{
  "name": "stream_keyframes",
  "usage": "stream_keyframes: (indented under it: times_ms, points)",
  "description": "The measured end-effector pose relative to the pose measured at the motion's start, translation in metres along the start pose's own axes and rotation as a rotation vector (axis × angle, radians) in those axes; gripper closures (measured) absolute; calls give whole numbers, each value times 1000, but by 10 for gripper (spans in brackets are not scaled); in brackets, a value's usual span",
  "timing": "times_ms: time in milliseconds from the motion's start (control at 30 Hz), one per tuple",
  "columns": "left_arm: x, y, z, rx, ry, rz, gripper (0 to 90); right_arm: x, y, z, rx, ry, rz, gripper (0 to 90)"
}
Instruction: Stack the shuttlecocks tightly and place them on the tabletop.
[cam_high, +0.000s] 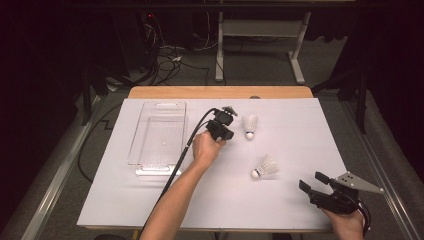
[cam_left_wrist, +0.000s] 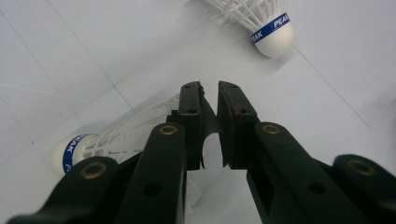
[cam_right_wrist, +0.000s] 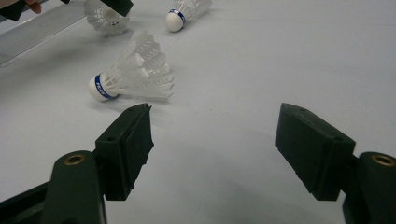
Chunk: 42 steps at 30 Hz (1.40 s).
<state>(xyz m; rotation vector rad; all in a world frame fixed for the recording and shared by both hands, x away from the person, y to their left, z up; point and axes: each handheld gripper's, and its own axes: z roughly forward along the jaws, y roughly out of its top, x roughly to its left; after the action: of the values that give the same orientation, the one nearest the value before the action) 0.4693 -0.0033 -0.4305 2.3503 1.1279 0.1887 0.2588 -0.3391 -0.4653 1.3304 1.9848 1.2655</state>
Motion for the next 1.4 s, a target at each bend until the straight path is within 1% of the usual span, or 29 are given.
stream_keyframes:
  times_ms: [267,400,633,867,1033,1200,1400]
  points:
    - [0,1,-2,-10,-13,-4,807,-1,0,0,-4,-1,0,277]
    - [-2,1,-1,-2,-11,10,794,0,0,0,-3,-1,0,277]
    - [-3,1,-3,-4,-23,11,786,-1,0,0,-3,-1,-2,277]
    - [-4,0,-2,4,-17,20,781,0,0,0,-3,1,2,277]
    - [-4,-1,-2,0,-30,20,761,-1,0,0,0,0,-2,276]
    - [-5,-1,-3,-7,-50,10,737,-1,0,0,-1,-1,0,276]
    - [-5,-2,-4,-6,-50,12,721,-1,0,0,-3,1,1,276]
